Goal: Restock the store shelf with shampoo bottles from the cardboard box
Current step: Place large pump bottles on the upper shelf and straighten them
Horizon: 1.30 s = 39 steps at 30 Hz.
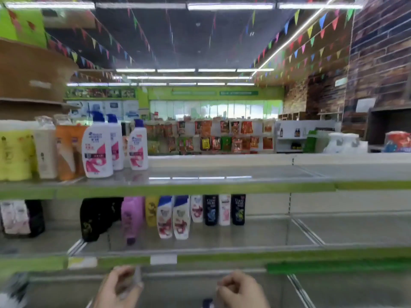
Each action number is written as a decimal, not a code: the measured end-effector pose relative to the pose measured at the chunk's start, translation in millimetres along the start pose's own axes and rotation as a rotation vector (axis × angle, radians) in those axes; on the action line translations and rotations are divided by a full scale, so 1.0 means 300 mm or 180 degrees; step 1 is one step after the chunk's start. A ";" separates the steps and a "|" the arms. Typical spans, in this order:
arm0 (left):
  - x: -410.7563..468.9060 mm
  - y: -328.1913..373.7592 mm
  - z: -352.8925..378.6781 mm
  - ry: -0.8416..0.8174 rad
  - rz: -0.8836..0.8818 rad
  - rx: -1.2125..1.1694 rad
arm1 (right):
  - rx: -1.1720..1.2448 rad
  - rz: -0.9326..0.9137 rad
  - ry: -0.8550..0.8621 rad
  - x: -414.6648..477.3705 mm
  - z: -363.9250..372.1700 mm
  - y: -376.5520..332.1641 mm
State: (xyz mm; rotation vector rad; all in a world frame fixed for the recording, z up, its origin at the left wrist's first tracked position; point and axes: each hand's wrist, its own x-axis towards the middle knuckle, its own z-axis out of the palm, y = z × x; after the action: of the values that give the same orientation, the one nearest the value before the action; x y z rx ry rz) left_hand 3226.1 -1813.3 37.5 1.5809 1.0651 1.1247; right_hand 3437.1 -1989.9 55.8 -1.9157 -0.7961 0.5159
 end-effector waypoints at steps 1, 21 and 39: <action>-0.052 -0.005 0.017 0.0060 0.0004 0.0074 | -0.0013 0.0040 0.0018 -0.004 -0.023 0.055; -0.537 -0.764 0.332 -0.1514 -0.1266 0.1202 | -0.0790 0.1755 -0.0597 -0.179 0.204 1.086; -0.948 -2.019 0.444 -0.2667 -0.2409 0.2325 | -0.1842 0.2243 -0.2319 -0.276 1.086 2.200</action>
State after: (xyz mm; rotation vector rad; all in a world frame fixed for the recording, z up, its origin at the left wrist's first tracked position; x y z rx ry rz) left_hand 3206.6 -1970.7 -626.0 1.6652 1.3303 -0.4798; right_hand 3373.1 -2061.7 -678.7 -2.5782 -0.7344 1.6219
